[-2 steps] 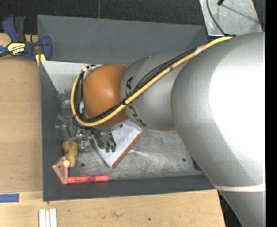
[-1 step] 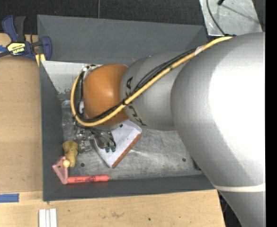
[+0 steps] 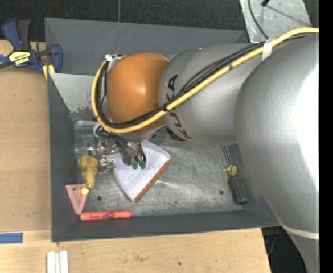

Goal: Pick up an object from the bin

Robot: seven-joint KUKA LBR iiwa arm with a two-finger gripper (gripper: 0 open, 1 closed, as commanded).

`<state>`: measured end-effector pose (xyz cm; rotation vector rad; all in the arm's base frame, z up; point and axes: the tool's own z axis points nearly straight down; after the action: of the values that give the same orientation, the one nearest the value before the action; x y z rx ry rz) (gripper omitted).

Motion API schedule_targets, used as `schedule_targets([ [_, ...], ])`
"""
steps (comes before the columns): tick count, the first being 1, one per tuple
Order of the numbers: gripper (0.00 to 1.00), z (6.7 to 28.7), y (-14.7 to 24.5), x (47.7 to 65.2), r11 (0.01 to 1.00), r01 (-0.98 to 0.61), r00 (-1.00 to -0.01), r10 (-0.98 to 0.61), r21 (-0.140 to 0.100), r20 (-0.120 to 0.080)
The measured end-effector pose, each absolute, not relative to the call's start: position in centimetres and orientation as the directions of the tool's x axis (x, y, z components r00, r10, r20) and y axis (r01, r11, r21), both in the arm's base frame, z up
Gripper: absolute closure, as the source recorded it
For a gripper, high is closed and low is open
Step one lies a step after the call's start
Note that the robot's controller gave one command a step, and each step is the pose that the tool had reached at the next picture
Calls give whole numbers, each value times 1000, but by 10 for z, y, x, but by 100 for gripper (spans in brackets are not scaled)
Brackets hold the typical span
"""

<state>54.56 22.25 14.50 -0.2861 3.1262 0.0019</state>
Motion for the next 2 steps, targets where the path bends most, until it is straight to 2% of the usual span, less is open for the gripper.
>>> schedule_targets([
  [2, 100, 138, 224, 541, 980, -199, -980, -199, 0, -2],
])
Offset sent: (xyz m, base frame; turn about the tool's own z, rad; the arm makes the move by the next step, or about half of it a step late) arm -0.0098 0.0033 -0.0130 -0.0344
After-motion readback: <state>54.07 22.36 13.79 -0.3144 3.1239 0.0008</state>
